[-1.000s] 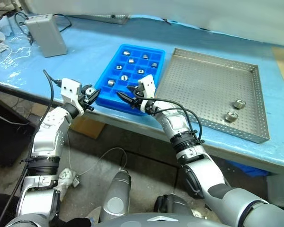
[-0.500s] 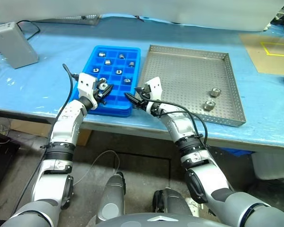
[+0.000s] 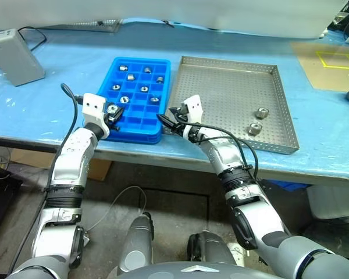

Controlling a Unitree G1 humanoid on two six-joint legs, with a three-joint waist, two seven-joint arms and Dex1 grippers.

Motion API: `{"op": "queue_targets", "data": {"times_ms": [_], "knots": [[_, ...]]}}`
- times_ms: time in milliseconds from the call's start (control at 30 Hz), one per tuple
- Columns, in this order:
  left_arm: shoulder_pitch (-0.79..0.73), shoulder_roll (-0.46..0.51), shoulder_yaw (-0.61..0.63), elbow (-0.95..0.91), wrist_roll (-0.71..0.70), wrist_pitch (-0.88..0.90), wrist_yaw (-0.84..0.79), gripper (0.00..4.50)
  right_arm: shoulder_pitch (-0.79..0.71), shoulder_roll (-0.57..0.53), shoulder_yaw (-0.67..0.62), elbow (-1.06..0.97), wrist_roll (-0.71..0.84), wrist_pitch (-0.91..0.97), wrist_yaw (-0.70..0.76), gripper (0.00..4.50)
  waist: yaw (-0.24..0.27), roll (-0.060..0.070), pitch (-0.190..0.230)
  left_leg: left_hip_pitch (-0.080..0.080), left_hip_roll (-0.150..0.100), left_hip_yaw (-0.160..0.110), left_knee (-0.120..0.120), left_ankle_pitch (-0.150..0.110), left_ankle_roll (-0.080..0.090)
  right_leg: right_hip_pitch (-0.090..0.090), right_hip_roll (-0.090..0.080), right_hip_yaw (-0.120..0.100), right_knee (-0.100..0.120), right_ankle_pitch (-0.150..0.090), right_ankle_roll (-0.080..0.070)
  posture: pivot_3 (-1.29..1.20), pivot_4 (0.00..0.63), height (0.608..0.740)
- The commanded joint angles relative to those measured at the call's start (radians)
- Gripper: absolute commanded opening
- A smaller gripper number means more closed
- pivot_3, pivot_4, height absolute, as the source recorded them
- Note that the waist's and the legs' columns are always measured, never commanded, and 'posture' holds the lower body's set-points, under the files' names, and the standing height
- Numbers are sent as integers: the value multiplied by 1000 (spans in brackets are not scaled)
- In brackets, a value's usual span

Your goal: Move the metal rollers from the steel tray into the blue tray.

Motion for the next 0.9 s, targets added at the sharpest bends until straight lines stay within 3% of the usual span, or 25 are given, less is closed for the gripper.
{"op": "queue_targets", "data": {"times_ms": [33,233,500,733,900], "knots": [[-1,9,12,-26,14,26,31,2469,-16,6,-1,-19,1,-20,-1,3146,0,0,0,0,0,0,0,0,0,0,0,0,0,0,0,118,150,740],[-28,-1,10,-7,9,40,29,4351,-8,-4,-13,-29,-9,-31,-32,3146,-2,0,0,0,0,1,0,2,5,0,0,0,-1,1,-1,82,150,740],[-208,-86,14,116,-110,-34,-115,4351,-32,-27,-113,-58,-25,-119,-232,3146,-3,0,0,0,-1,4,0,4,10,0,-2,0,-1,2,-4,-25,150,740],[-322,-133,-27,234,-148,-70,-284,4351,-14,-114,-129,-182,-42,-37,-288,3146,-40,0,0,0,-1,11,0,2,16,0,-4,4,-3,3,-4,-115,150,740],[-317,-152,-58,271,-132,-103,-348,4351,-7,-229,-145,-249,-104,119,-362,3146,-65,0,0,0,-1,12,0,2,17,0,-4,5,-6,4,-3,-172,150,740]]}}
